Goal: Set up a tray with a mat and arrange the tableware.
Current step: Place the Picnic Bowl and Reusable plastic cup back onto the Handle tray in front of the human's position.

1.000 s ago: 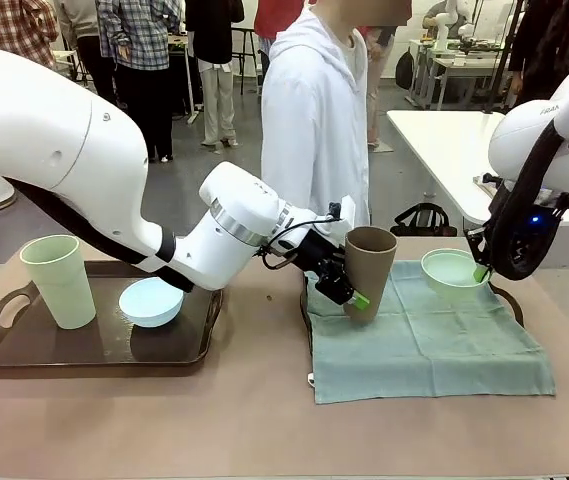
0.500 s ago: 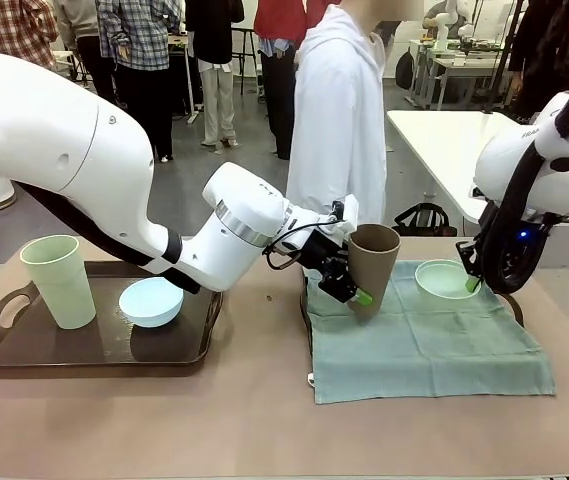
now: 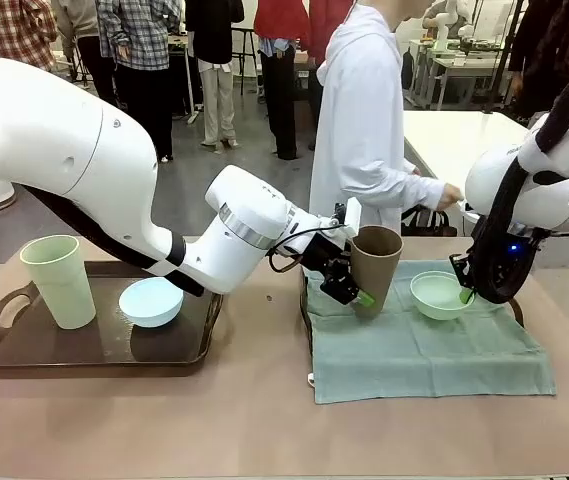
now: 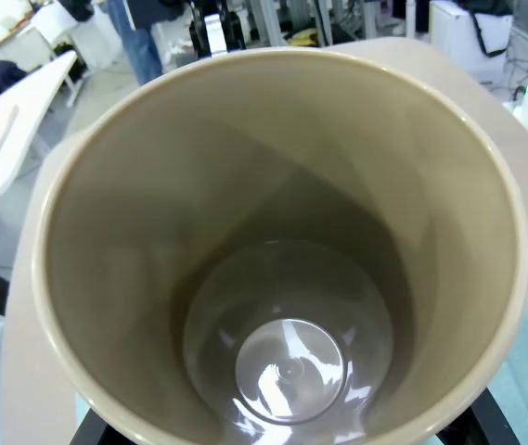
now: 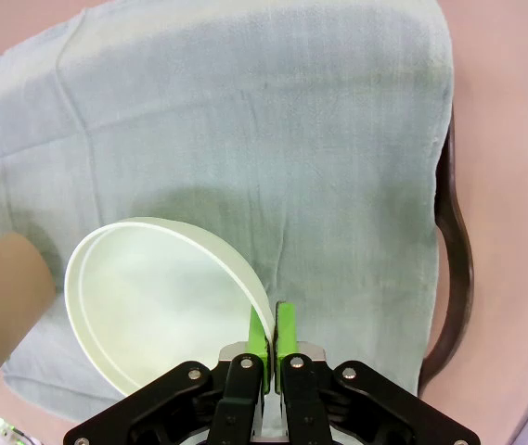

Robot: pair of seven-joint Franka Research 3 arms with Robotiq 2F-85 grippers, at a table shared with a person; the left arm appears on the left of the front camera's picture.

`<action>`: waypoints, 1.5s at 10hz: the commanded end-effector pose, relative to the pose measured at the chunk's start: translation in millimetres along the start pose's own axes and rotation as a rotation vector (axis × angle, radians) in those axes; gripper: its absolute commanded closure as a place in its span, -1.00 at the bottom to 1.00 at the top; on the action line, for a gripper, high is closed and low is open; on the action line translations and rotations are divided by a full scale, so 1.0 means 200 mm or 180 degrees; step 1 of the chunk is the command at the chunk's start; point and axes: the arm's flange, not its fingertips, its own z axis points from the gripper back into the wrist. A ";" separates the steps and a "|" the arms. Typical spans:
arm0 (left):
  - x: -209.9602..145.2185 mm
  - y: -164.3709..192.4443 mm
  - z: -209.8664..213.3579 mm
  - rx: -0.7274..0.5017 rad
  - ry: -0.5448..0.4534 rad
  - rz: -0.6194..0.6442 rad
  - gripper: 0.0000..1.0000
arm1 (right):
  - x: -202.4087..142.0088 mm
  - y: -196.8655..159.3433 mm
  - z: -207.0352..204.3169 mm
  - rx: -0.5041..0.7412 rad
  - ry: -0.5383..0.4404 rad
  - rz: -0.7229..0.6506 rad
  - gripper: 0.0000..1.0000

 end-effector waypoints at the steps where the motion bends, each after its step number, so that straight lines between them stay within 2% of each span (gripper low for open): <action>1: -0.02 0.00 -0.01 0.0036 -0.0106 -0.0105 -0.62 | 0.03 -0.01 -0.02 0.0101 -0.0055 0.0045 0.91; 5: -0.08 0.02 -0.04 -0.0038 -0.0153 -0.0025 -0.62 | 0.04 -0.03 -0.02 0.0098 -0.0021 0.0049 0.91; 6: -0.08 0.02 -0.04 -0.0048 -0.0150 0.0009 -0.83 | 0.04 -0.03 -0.02 0.0094 -0.0053 0.0083 0.67; 7: -0.08 0.02 -0.04 -0.0045 -0.0152 0.0055 -1.00 | 0.04 -0.03 -0.01 0.0091 -0.0048 0.0095 -0.25; 10: -0.07 0.01 -0.02 -0.0053 -0.0126 0.0234 -1.00 | 0.03 -0.04 0.01 0.0091 -0.0058 0.0069 -0.87; 11: -0.07 0.01 -0.01 -0.0049 -0.0069 0.0315 -1.00 | 0.02 -0.05 0.03 0.0097 -0.0079 0.0068 -1.00; 13: -0.09 -0.01 0.02 -0.0073 -0.0012 0.0511 -1.00 | 0.00 -0.07 0.06 0.0111 -0.0133 0.0057 -1.00; 14: -0.10 -0.02 0.06 -0.0079 0.0044 0.0632 -1.00 | -0.01 -0.08 0.09 0.0121 -0.0160 0.0055 -0.58; 15: -0.11 -0.03 0.10 -0.0117 0.0085 0.0690 -1.00 | -0.02 -0.08 0.11 0.0123 -0.0187 0.0052 -0.77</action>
